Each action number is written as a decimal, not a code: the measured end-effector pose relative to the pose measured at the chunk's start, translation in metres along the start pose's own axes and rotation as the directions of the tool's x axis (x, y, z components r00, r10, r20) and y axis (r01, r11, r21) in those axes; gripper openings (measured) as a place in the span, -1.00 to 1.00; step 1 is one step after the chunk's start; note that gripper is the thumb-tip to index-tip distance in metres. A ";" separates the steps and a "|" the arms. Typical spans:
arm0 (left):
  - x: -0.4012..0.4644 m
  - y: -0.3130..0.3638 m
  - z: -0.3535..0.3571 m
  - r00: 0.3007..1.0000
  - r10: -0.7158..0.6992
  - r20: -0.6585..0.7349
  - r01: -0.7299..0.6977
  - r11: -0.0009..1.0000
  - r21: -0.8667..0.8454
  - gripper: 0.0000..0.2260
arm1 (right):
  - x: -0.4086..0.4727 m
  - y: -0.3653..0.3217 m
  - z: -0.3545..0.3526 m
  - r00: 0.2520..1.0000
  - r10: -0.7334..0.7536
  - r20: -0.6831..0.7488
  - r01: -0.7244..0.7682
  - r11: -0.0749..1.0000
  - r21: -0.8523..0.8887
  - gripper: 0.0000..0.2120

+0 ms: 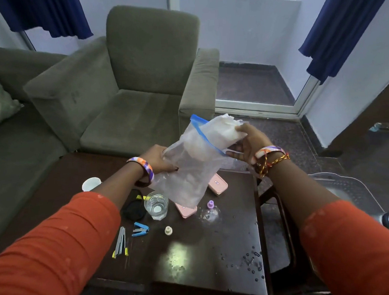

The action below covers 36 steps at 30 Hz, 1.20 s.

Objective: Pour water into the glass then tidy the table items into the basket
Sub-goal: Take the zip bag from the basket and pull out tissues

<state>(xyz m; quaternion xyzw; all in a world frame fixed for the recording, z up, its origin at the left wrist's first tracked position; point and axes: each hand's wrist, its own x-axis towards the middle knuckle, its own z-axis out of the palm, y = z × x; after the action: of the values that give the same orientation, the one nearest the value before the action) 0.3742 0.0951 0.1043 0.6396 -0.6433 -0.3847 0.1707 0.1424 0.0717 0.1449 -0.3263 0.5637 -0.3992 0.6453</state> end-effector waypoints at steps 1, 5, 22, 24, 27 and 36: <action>0.001 0.000 0.002 1.000 0.005 0.026 -0.005 1.000 -0.021 -0.80 | 0.001 0.002 -0.005 0.999 0.013 0.032 -0.014 1.000 0.014 -0.83; 0.003 0.014 0.013 0.993 0.017 0.114 -0.004 0.994 -0.113 -0.91 | -0.001 0.011 -0.014 0.997 -0.060 0.050 0.067 0.988 -0.140 -0.81; 0.017 0.018 0.161 0.936 -0.305 0.176 0.350 0.762 -0.545 -0.79 | 0.004 0.073 -0.134 0.858 0.160 -0.488 0.112 0.869 0.481 -0.60; 0.020 0.025 0.183 0.941 -0.292 0.170 0.335 0.739 -0.584 -0.73 | 0.000 0.088 -0.148 0.854 0.207 -0.478 0.076 0.859 0.507 -0.61; 0.026 0.033 0.209 0.932 -0.334 0.141 0.348 0.711 -0.612 -0.69 | -0.006 0.104 -0.166 0.848 0.253 -0.465 0.030 0.854 0.520 -0.61; 0.049 -0.005 0.270 0.881 -0.456 0.130 0.472 0.822 -0.319 -0.66 | 0.016 0.151 -0.202 0.856 0.356 -0.375 -0.130 0.850 0.511 -0.64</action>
<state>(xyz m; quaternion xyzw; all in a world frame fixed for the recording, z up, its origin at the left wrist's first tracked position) 0.1797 0.1239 -0.0871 0.7278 -0.3957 -0.5353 0.1648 -0.0347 0.1343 -0.0244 0.0182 0.6233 -0.5007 0.6004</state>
